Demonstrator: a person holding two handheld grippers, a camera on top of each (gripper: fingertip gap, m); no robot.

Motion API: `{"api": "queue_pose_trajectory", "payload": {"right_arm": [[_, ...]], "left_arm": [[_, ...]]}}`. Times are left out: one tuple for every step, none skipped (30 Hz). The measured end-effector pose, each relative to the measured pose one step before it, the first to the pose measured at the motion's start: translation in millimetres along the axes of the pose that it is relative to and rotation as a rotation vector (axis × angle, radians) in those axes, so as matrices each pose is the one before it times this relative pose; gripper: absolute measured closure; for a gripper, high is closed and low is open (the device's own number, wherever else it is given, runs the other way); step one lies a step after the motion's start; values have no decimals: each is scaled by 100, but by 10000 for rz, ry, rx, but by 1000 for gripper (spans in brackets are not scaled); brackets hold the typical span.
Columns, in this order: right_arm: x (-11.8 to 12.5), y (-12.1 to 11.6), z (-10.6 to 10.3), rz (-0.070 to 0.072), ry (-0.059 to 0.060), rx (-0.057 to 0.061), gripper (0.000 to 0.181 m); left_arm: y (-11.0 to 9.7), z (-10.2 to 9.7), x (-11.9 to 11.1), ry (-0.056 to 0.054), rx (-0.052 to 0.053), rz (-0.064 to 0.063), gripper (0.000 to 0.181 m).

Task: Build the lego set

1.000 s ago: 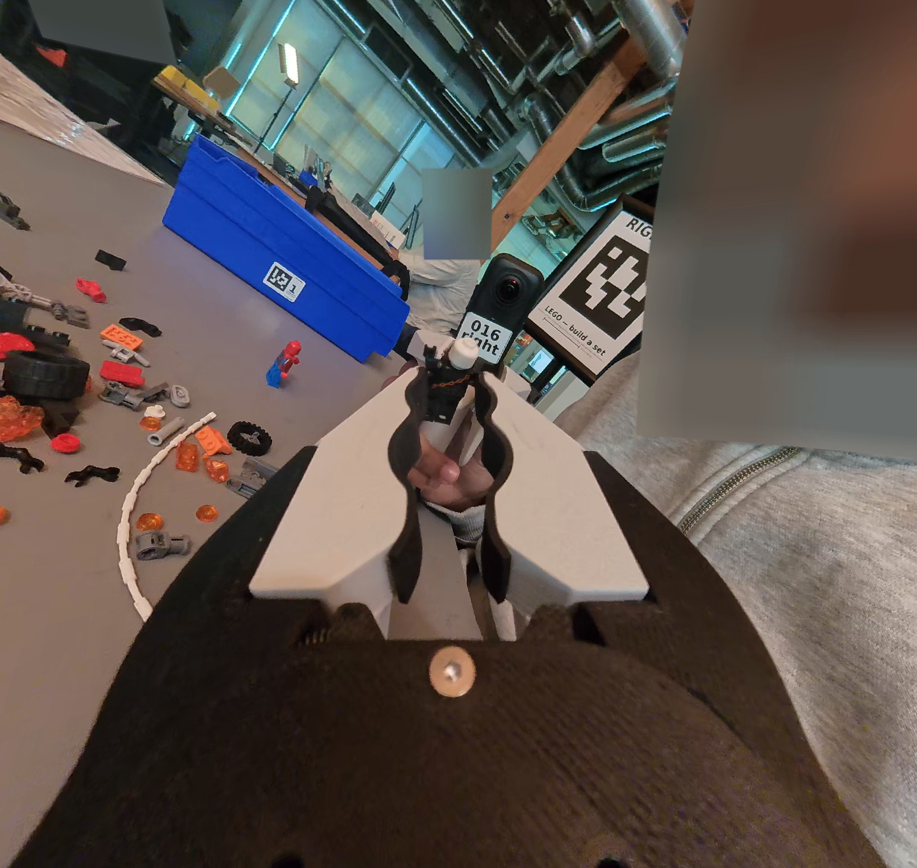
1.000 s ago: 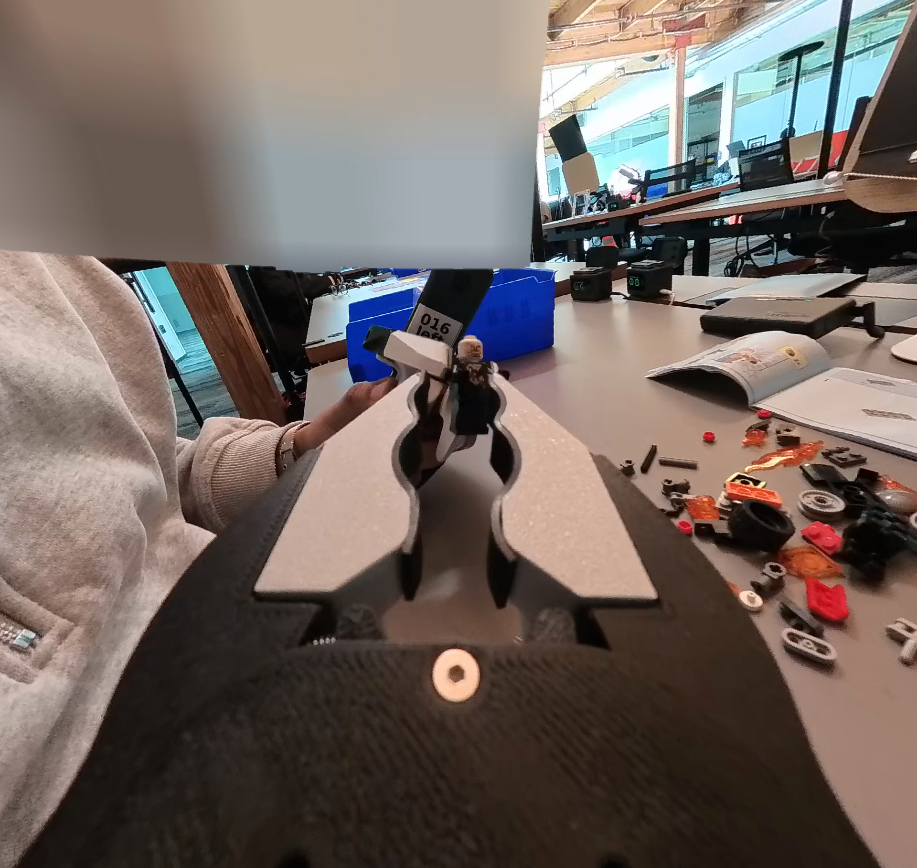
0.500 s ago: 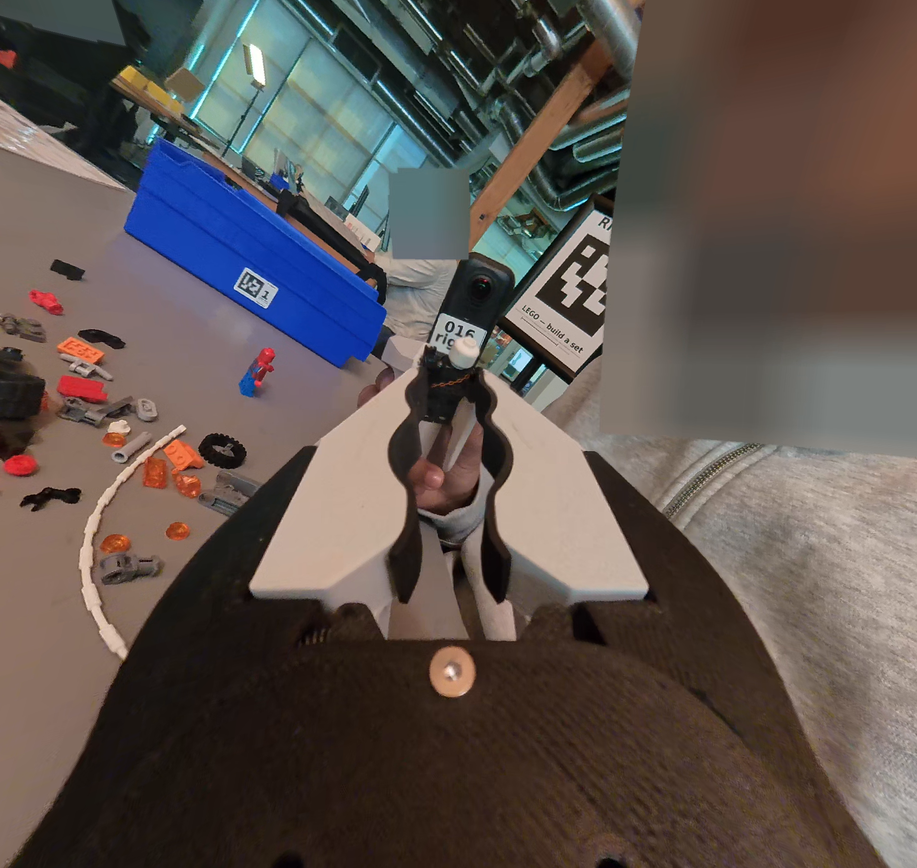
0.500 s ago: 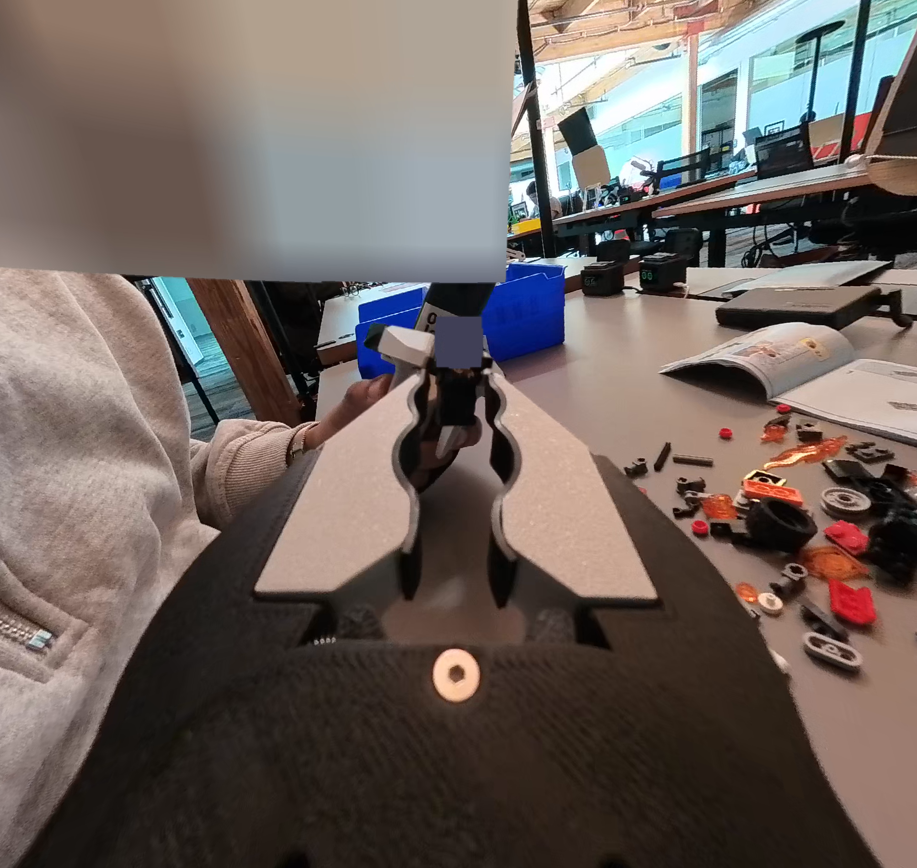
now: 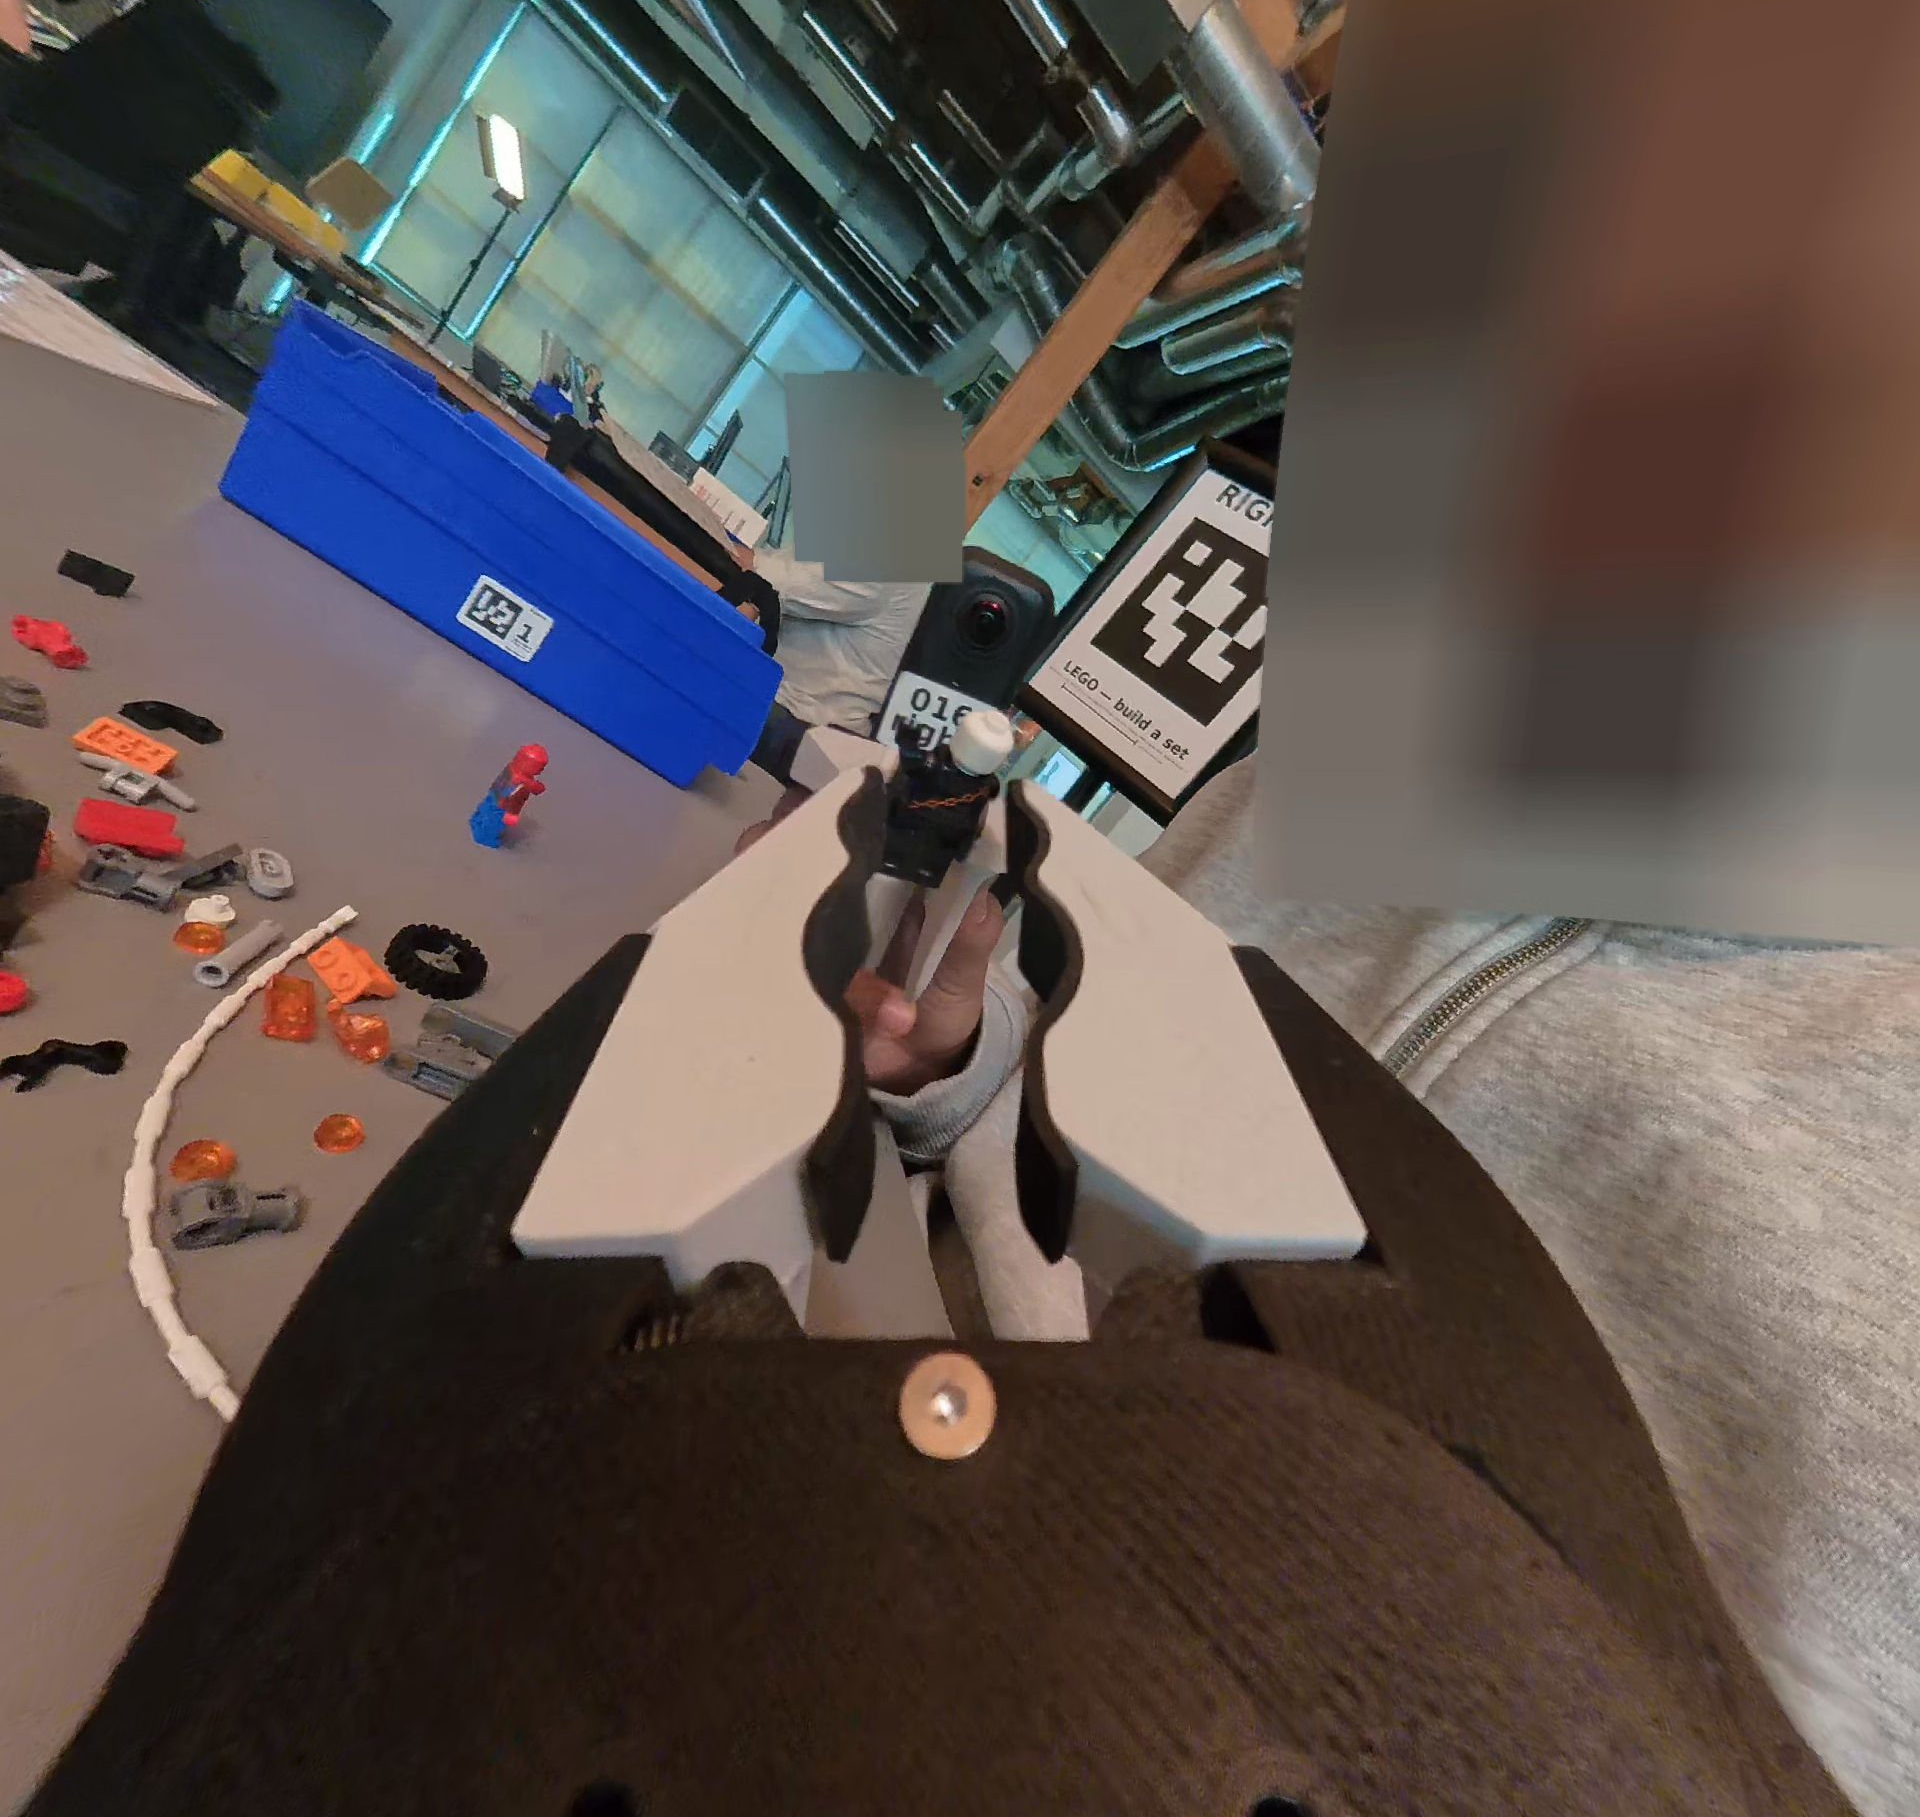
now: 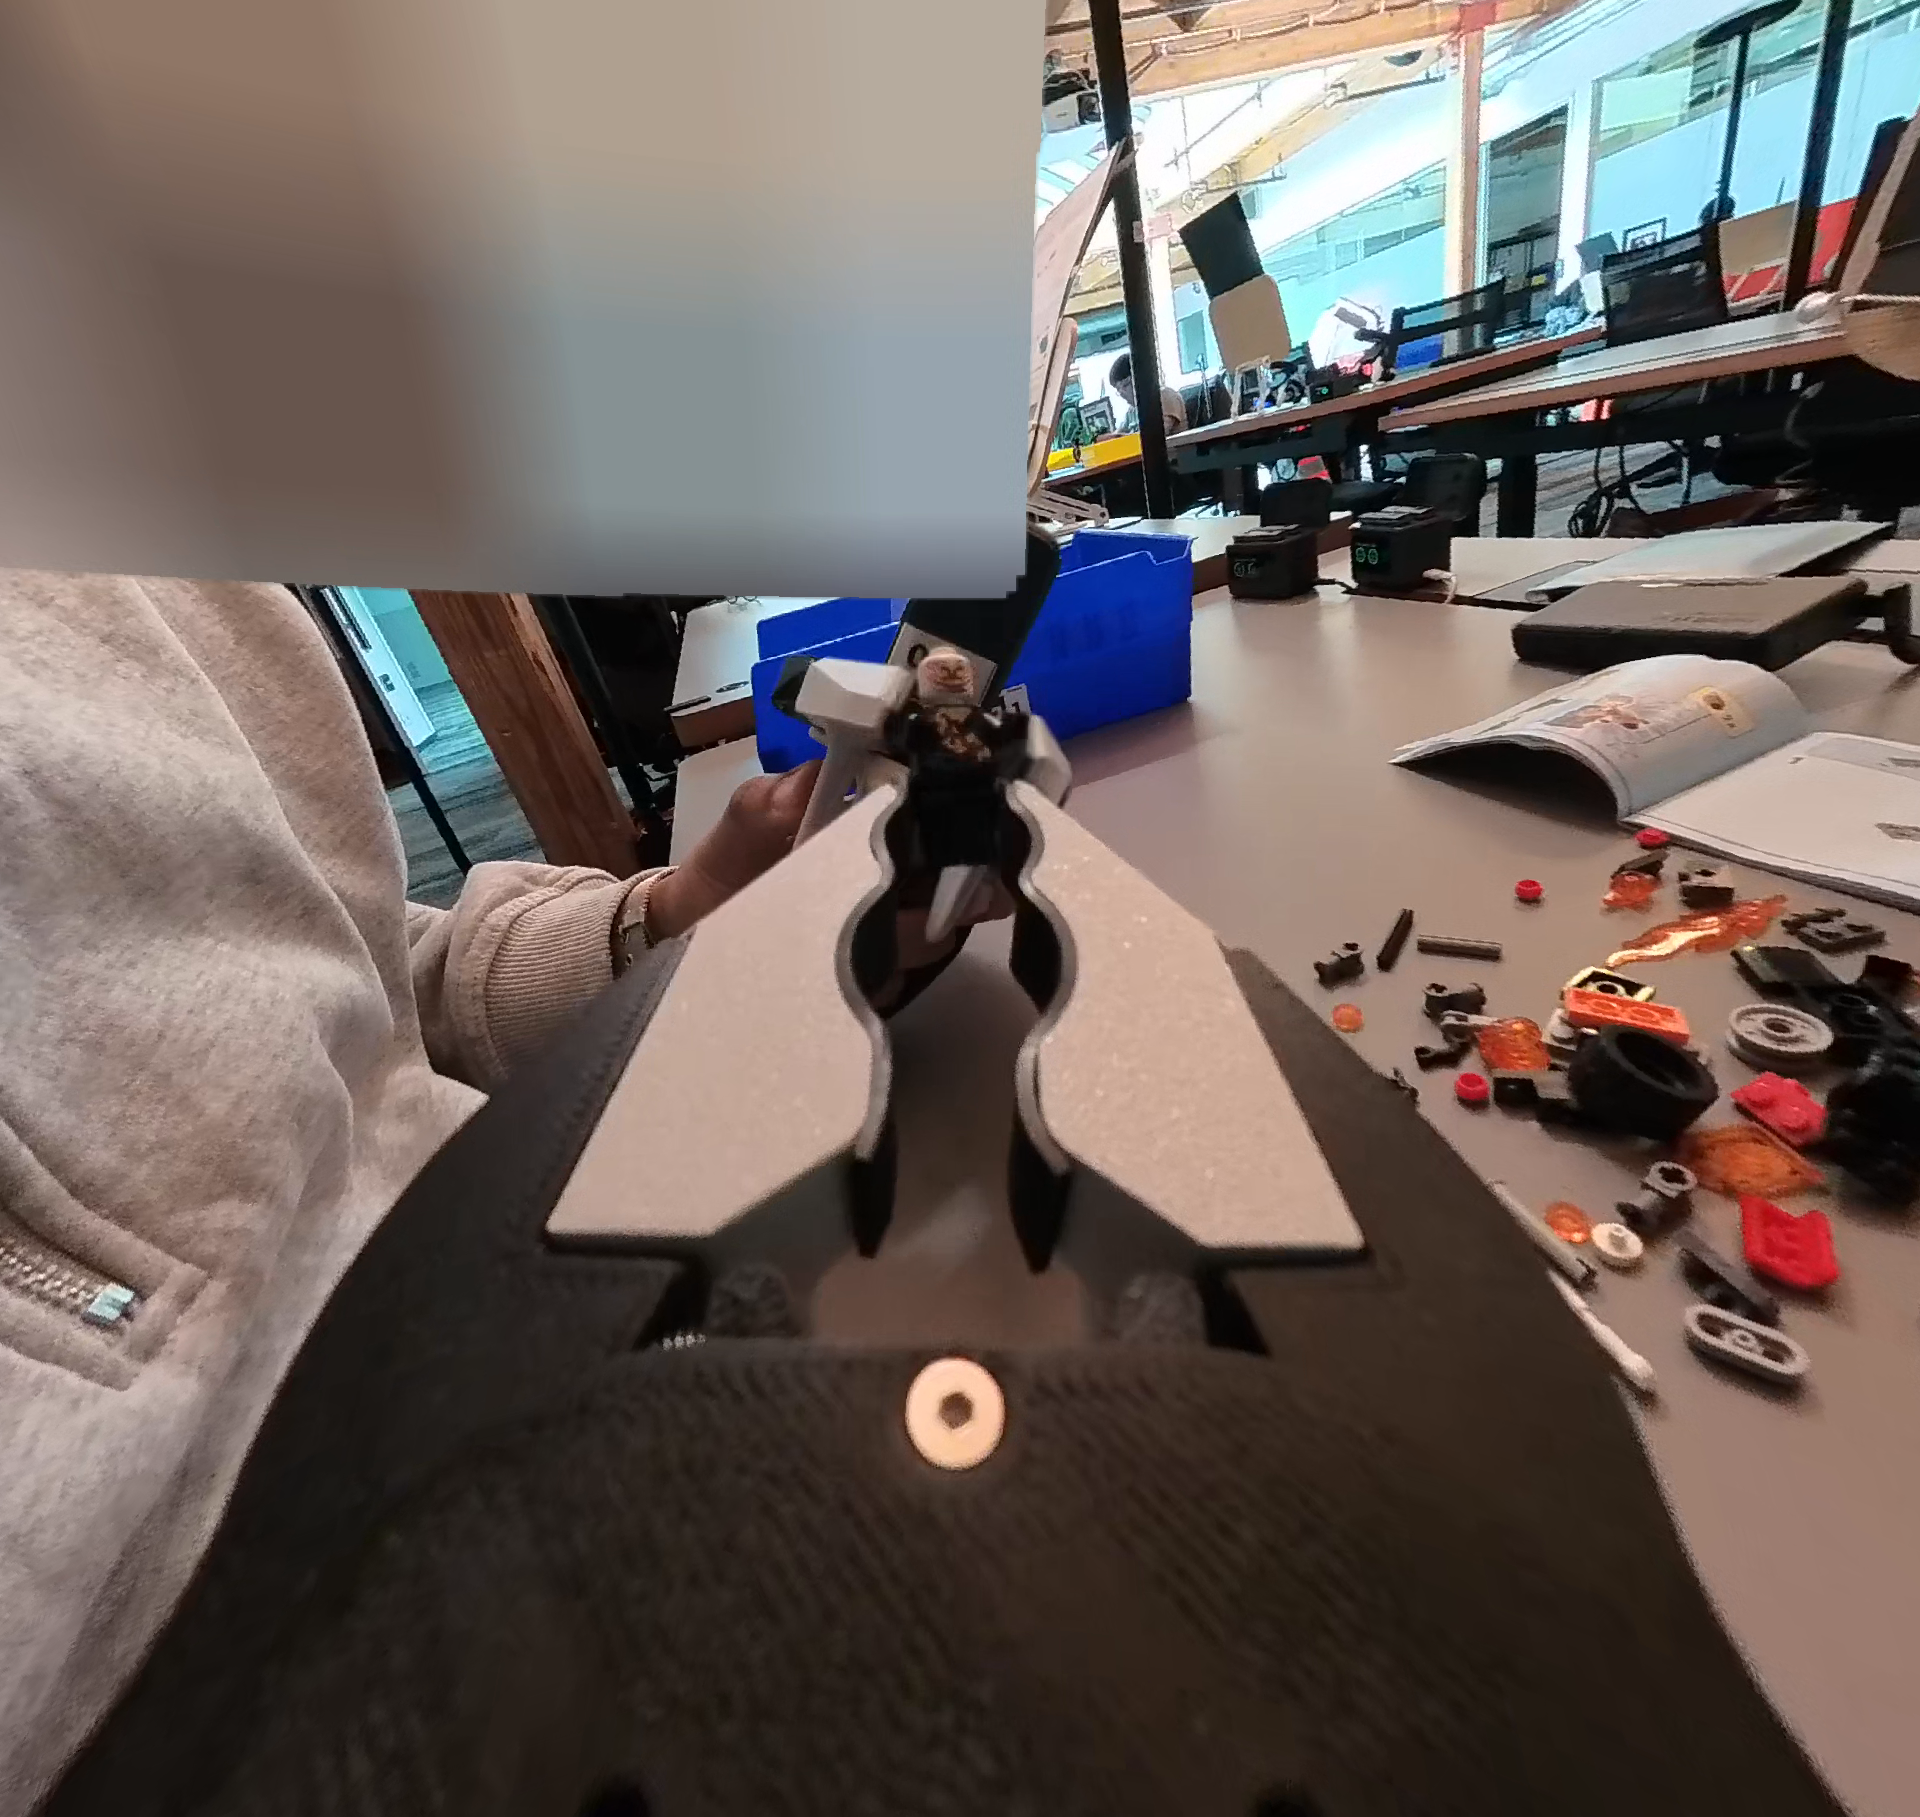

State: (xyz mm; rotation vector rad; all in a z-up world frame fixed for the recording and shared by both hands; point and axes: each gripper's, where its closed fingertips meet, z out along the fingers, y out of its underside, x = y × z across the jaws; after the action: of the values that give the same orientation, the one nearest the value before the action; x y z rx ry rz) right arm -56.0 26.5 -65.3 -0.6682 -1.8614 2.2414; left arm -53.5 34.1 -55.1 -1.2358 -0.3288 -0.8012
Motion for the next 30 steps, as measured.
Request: {"api": "queue_pose_trajectory", "payload": {"right_arm": [[60,16,-59,44,41,-36,167],[128,18,-42,36,64,-27,168],[141,33,-33,23,79,-33,168],[281,60,-52,-56,190,-62,167],[347,77,-80,-171,285,-101,167],[295,90,-76,-278,292,-113,167],[182,103,-63,-349,253,-126,167],[100,133,-42,-379,215,-150,167],[44,135,-9,-397,192,-152,167],[-10,105,-19,-402,162,-137,167],[-44,114,-14,-403,147,-151,167],[-99,145,-19,-431,124,-168,167],[-119,211,-14,-490,108,-209,167],[-49,274,-35,-558,155,-264,167],[16,307,-68,-604,193,-278,167],[37,341,-82,-614,183,-289,167],[-45,324,-82,-574,115,-258,167],[-77,380,-92,-496,74,-257,167],[-37,461,-56,-418,72,-274,167],[6,472,-35,-356,67,-269,168],[15,424,-45,-295,42,-220,168],[12,321,-32,-215,17,-159,167],[17,263,-38,-124,1,-117,168],[-34,184,-32,-44,-37,-74,167],[-20,127,-44,0,-42,-47,168],[-48,62,-57,13,-55,-8,167],[-40,10,-52,34,-49,10,167],[-25,-20,-40,55,-48,26,167],[-44,-63,-21,54,-49,38,167],[-37,-53,-19,30,-31,33,167]], "left_arm": [[-149,-75,-155,-128,90,53,157],[-92,-59,43,-35,42,132,158],[-10,-9,85,-22,-23,131,159],[-49,8,72,-47,5,175,159],[-119,-35,59,-93,34,230,158],[-155,-82,39,-128,44,327,159],[-125,-96,-79,-194,33,339,159],[-20,-96,-219,-245,-13,272,159],[101,-51,-273,-222,-81,164,159],[178,-6,-165,-115,-141,59,159],[165,22,-69,-55,-130,38,159],[144,17,-139,-109,-118,86,159],[213,7,-197,-161,-171,131,160],[324,11,-169,-151,-258,173,162],[356,26,-43,-93,-293,209,165],[261,31,199,21,-240,256,166],[266,-12,99,-54,-247,291,164],[426,-60,-61,-135,-336,312,163],[438,-57,-101,-129,-338,286,163],[397,-7,-97,-93,-308,248,163],[360,69,-80,-70,-278,207,163],[321,136,-86,-56,-244,154,163],[262,193,-74,-56,-200,55,163],[206,198,34,21,-172,7,164],[137,127,-101,-53,-123,-20,166],[24,40,-106,-46,-33,-3,167],[-47,-15,-78,-21,31,-12,168],[-59,-39,-67,-15,40,-25,168],[-39,-41,-79,-40,32,-19,168],[-23,-19,-66,-52,15,12,167]]}}
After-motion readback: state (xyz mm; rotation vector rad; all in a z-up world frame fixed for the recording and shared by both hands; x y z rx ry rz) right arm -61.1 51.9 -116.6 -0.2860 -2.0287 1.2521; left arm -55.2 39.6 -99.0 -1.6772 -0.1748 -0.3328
